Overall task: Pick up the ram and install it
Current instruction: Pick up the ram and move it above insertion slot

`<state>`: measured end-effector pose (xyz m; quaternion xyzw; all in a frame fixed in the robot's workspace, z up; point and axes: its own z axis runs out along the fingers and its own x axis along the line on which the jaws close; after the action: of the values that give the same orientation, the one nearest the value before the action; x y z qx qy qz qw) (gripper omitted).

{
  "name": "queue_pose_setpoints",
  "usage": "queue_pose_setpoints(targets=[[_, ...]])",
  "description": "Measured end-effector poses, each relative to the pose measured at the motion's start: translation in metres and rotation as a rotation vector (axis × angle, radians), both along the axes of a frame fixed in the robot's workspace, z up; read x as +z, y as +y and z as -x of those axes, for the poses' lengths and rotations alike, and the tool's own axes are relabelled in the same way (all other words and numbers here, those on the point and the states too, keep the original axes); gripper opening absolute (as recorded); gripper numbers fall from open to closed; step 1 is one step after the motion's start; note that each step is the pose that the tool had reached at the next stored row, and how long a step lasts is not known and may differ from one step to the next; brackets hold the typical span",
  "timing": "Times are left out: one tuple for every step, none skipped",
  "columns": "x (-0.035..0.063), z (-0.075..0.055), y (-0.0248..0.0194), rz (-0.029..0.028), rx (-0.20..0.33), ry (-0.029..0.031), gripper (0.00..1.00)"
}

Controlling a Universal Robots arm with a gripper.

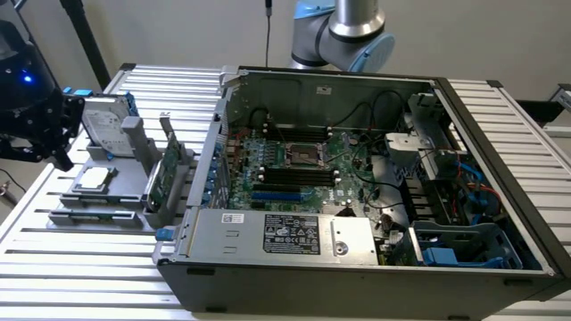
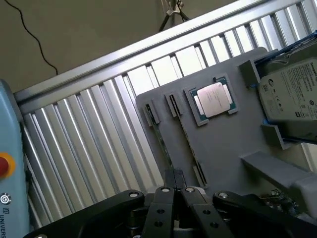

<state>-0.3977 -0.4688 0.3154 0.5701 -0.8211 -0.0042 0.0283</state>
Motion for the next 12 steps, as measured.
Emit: queue_pose_setpoints(targets=[[-0.0001, 0.0, 0.0, 0.0, 0.019, 0.0, 0.11], [-0.0003, 0.0001, 0.0, -0.0001, 0.038, -0.0001, 0.11], [-0.0005, 0.0001, 0.0, -0.0002, 0.056, -0.0002, 0.11], [-0.0006, 0.0001, 0.0, -0.0001, 0.073, -0.0001, 0.11], [-0.0008, 0.0, 0.0, -0.0001, 0.092, 0.0, 0.11], [-0.001, 0.0, 0.0, -0.0001, 0.109, -0.0001, 0.11], [-0.0014, 0.0, 0.0, -0.0001, 0.127, -0.0001, 0.11], [-0.0018, 0.0, 0.0, -0.0001, 0.147, -0.0001, 0.11], [-0.0022, 0.0, 0.0, -0.0001, 0.164, -0.0001, 0.11], [-0.0026, 0.0, 0.0, -0.0001, 0.183, -0.0001, 0.11], [-0.0031, 0.0001, 0.0, -0.0001, 0.2, -0.0001, 0.11], [-0.0036, 0.0001, 0.0, -0.0001, 0.219, -0.0002, 0.11]])
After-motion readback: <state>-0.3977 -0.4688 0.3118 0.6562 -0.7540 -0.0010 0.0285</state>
